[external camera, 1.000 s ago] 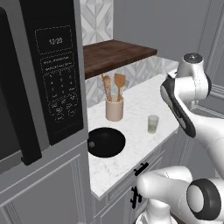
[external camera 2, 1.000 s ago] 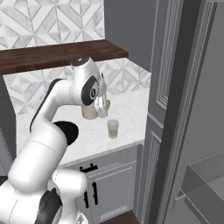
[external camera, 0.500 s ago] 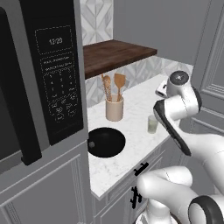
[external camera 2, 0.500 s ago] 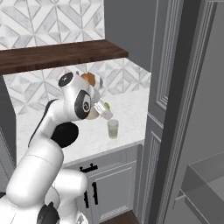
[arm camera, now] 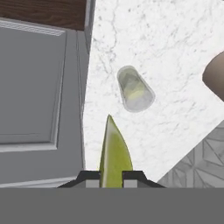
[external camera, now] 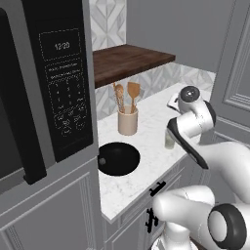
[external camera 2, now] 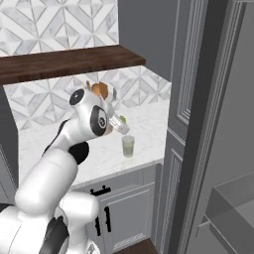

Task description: Grab a lemon wedge from the fridge and one ice cube from the ice bowl, and put them in the glass of lemonade.

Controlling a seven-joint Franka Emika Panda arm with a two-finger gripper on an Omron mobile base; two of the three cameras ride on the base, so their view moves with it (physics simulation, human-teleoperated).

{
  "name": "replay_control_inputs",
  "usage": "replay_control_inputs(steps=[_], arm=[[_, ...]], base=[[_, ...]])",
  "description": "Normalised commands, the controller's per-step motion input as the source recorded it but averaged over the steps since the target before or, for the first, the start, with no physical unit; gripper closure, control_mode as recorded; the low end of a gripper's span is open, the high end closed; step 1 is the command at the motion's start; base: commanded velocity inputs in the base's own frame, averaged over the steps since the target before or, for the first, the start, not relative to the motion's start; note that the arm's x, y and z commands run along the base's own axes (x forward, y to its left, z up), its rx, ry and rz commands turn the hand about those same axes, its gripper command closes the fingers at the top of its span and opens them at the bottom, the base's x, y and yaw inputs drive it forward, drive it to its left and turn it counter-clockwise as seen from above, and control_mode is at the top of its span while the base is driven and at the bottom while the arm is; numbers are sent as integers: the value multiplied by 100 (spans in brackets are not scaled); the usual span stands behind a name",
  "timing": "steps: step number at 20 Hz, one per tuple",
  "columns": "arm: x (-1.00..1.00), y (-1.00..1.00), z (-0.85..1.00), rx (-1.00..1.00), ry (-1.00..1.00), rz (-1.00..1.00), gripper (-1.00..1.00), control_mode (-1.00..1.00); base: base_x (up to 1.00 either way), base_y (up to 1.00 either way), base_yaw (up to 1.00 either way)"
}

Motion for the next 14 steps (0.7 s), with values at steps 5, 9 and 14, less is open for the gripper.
replay_control_inputs(steps=[5,9,14], arm=[[38,0,-33,-7,5,0,100,-100],[32,0,-35,-12,6,0,100,-100],[45,0,-26,-5,0,0,100,-100]], base=[[0,0,0],[0,0,0],[0,0,0]])
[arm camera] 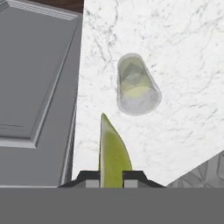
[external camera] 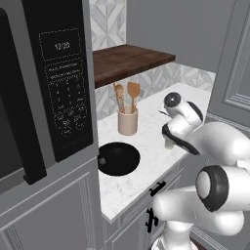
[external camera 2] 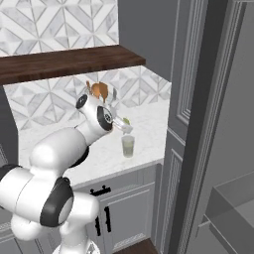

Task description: Grab a lemon wedge from the fridge and one ice cube from the ice bowl, and put them in the glass of lemonade.

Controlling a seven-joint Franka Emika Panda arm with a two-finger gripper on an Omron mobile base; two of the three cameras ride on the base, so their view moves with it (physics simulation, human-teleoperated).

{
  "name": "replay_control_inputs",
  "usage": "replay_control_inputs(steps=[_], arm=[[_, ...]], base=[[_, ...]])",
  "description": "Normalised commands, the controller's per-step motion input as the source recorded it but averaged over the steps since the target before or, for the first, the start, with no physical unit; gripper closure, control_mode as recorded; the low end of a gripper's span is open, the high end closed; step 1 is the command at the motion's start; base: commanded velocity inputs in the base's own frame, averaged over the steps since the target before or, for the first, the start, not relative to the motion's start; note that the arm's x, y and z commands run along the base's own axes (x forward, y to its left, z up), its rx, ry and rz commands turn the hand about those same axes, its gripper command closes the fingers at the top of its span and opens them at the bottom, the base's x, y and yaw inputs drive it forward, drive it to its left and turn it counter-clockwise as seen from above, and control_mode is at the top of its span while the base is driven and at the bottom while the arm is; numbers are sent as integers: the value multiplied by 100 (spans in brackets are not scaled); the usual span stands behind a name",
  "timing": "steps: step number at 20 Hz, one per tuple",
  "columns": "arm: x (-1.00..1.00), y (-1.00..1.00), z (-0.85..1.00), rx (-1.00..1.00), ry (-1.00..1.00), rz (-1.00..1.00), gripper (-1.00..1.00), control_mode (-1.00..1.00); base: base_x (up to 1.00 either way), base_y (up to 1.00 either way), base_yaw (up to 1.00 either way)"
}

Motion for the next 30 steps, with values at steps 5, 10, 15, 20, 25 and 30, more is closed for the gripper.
replay_control_inputs(steps=[5,10,15,20,25,30], arm=[[42,0,-32,-4,0,0,100,-100],[22,0,-27,-1,2,0,100,-100],[19,0,-21,0,3,0,100,-100],[25,0,-22,0,2,0,100,-100],[26,0,-28,-1,1,0,100,-100],[26,0,-34,-3,0,1,100,-100]], base=[[0,0,0],[0,0,0],[0,0,0],[0,0,0],[0,0,0],[0,0,0]])
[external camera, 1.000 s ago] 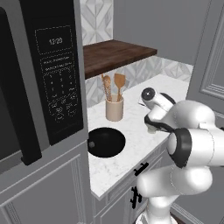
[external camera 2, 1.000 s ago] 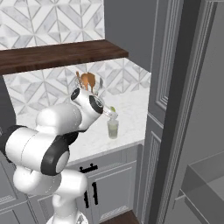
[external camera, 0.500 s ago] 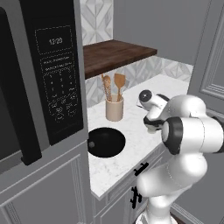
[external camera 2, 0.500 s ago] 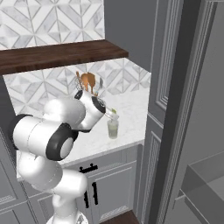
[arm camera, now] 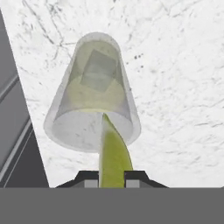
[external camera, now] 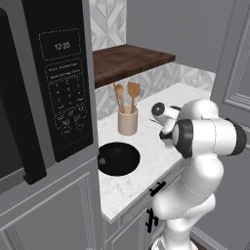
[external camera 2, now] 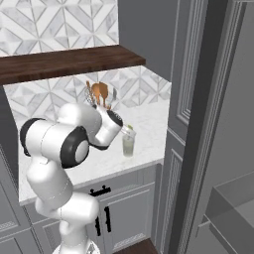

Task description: Grab a lemon wedge from the fridge and one ice cube from the ice bowl, and put them in the glass of lemonade.

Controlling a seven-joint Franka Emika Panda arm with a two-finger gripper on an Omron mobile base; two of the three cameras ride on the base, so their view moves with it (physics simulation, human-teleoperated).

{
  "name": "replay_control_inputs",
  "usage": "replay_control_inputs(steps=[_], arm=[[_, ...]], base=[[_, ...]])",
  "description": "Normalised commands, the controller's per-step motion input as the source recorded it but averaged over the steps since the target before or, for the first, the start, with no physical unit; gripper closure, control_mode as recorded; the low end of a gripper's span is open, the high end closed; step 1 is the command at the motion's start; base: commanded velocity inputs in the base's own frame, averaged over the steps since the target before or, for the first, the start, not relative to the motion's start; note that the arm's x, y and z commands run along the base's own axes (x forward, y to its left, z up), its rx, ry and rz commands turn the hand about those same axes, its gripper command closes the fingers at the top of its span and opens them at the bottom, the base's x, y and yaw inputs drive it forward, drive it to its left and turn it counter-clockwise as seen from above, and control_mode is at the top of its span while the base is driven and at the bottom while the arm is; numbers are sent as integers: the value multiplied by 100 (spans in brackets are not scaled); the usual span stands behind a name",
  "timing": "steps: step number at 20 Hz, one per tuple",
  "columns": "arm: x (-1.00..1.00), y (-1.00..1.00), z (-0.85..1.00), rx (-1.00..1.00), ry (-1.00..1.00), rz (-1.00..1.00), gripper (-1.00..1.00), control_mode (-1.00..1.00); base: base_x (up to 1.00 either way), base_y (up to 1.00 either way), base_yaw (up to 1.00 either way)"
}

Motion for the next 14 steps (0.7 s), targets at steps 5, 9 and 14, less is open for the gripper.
replay_control_inputs(steps=[5,9,14], arm=[[5,0,-35,-3,0,1,100,-100],[-18,0,-9,-1,0,0,100,-100],[-44,0,43,0,0,0,-100,-100]], base=[[0,0,0],[0,0,0],[0,0,0]])
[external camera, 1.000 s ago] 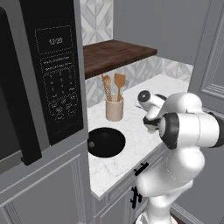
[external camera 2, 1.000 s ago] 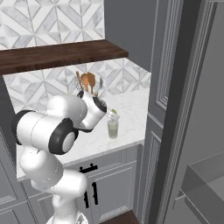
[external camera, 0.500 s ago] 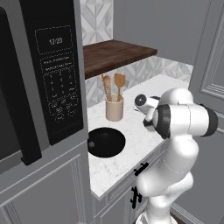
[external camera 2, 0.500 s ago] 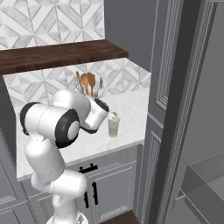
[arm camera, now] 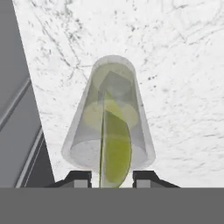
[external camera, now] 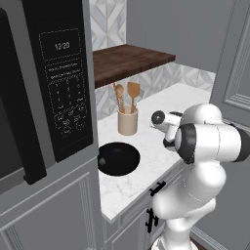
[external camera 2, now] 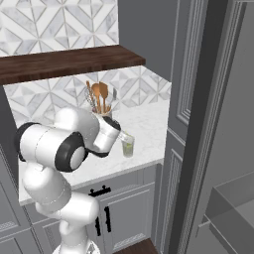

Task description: Grab a lemon wedge from the fridge and one ice cube from the ice bowl, and put them in the glass of lemonade.

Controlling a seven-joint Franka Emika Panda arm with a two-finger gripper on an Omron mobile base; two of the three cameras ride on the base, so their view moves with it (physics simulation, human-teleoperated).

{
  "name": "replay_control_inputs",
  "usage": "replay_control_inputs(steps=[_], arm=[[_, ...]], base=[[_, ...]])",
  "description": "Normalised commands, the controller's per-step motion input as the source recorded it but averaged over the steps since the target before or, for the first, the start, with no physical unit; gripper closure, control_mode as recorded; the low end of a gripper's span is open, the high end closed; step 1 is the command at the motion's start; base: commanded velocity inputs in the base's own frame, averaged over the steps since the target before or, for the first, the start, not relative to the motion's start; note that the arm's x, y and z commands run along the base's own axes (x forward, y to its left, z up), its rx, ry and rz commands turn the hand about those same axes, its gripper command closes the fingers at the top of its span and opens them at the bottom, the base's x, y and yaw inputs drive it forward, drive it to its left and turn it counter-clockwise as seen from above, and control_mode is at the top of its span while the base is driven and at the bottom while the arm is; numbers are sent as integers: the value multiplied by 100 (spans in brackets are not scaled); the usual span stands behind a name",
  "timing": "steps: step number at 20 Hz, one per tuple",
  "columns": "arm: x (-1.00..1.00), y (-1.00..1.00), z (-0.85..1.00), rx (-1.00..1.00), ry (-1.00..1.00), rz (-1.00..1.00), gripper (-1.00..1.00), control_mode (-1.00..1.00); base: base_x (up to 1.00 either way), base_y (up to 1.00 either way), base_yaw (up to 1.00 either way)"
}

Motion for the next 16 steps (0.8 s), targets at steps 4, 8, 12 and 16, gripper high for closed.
replay_control_inputs(steps=[4,8,12,16], arm=[[-12,0,71,1,0,0,-100,-100],[-19,0,71,1,0,0,-100,-100],[-80,-6,57,11,-2,0,-100,-100],[-100,-2,69,24,-17,0,-100,-100]], base=[[0,0,0],[0,0,0],[0,0,0],[0,0,0]])
